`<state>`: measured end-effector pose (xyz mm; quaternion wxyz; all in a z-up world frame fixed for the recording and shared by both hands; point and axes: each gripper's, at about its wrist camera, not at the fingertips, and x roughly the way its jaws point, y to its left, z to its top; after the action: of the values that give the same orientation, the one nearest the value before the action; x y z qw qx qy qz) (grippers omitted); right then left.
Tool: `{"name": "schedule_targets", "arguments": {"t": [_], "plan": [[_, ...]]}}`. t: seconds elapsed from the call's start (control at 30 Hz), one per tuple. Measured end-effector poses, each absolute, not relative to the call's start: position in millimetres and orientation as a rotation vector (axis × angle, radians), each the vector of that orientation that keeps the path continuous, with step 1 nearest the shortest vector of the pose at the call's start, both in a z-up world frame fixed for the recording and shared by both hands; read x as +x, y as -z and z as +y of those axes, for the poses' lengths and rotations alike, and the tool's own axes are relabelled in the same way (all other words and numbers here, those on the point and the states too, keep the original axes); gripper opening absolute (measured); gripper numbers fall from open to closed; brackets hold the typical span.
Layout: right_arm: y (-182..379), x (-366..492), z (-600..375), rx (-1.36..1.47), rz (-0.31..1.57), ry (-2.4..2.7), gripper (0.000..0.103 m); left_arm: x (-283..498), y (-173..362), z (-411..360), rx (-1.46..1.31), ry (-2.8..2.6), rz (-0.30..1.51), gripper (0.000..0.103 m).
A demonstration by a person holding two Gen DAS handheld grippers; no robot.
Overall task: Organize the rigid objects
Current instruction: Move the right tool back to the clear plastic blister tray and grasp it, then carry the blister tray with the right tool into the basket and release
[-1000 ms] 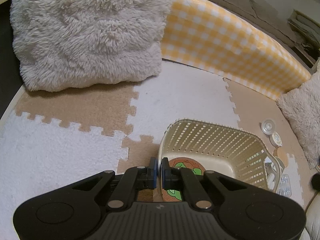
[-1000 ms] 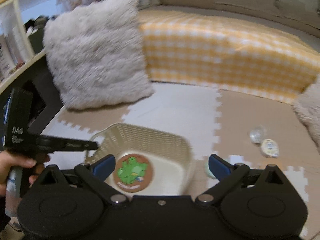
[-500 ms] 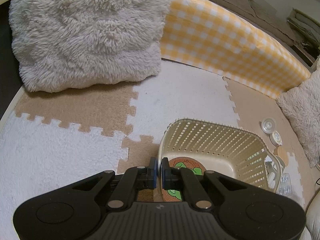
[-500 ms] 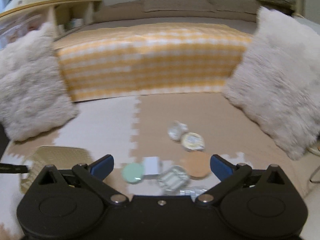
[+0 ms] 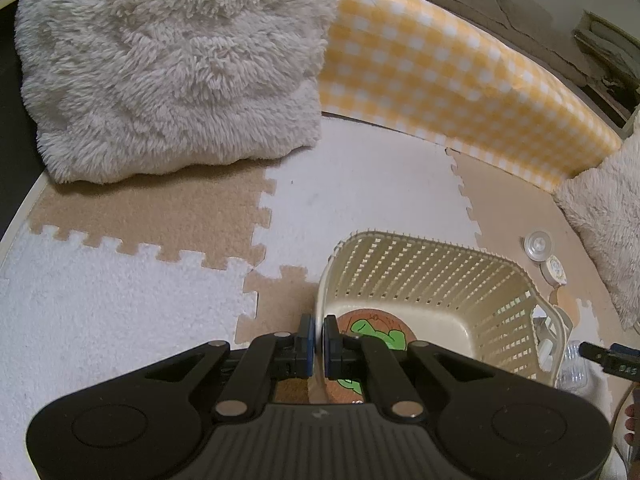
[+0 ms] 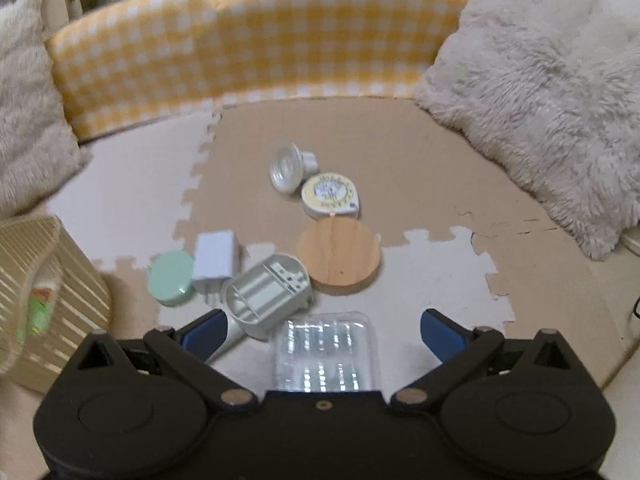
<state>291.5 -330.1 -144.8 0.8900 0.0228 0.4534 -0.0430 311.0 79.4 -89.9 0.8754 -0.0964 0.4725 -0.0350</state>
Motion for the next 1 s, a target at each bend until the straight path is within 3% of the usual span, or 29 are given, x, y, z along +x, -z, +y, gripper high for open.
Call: {"name": "schedule_targets", "arguments": {"t": [0.47, 0.53, 0.63, 0.8, 1.0], "plan": [[177, 303, -326, -0.026, 1.036, -0.057, 0.103, 311, 91, 78, -0.192, 0.075, 0.992, 0.004], [179, 304, -324, -0.03, 1.046, -0.06, 0.099, 311, 91, 78, -0.191, 0.075, 0.992, 0.005], [180, 306, -325, -0.031, 1.063, -0.042, 0.084, 311, 91, 78, -0.191, 0.075, 0.992, 0.004], [179, 307, -326, -0.02, 1.069, -0.026, 0.074, 311, 91, 78, -0.192, 0.075, 0.992, 0.004], [177, 309, -323, -0.038, 1.086, -0.009, 0.074, 311, 91, 78, -0.192, 0.075, 0.992, 0.004]]}}
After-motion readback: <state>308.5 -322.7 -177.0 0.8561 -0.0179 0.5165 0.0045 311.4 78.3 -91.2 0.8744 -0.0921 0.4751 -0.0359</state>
